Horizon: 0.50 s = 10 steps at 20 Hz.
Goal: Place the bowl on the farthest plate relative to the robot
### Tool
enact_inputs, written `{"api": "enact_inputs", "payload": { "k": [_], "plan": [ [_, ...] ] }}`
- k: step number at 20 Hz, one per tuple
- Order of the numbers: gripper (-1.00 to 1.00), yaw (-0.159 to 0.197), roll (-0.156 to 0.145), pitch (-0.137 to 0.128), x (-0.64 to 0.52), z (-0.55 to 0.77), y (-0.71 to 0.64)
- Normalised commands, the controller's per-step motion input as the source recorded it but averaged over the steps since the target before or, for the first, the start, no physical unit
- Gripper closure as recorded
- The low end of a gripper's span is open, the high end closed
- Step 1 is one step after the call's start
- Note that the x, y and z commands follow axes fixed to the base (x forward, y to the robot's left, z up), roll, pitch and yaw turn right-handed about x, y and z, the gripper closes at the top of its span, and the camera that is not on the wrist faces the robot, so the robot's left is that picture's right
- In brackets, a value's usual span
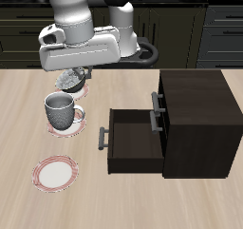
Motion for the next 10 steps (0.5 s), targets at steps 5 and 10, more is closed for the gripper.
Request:
{"api": "enact_inputs", "payload": {
  "k": [5,10],
  "plan": [
    [1.00,-0.019,-0.015,-0.021,0.17,0.37,-0.23],
    [1.00,-0.032,-0.038,0.011,0.16,0.21,-0.28]
  ]
}}
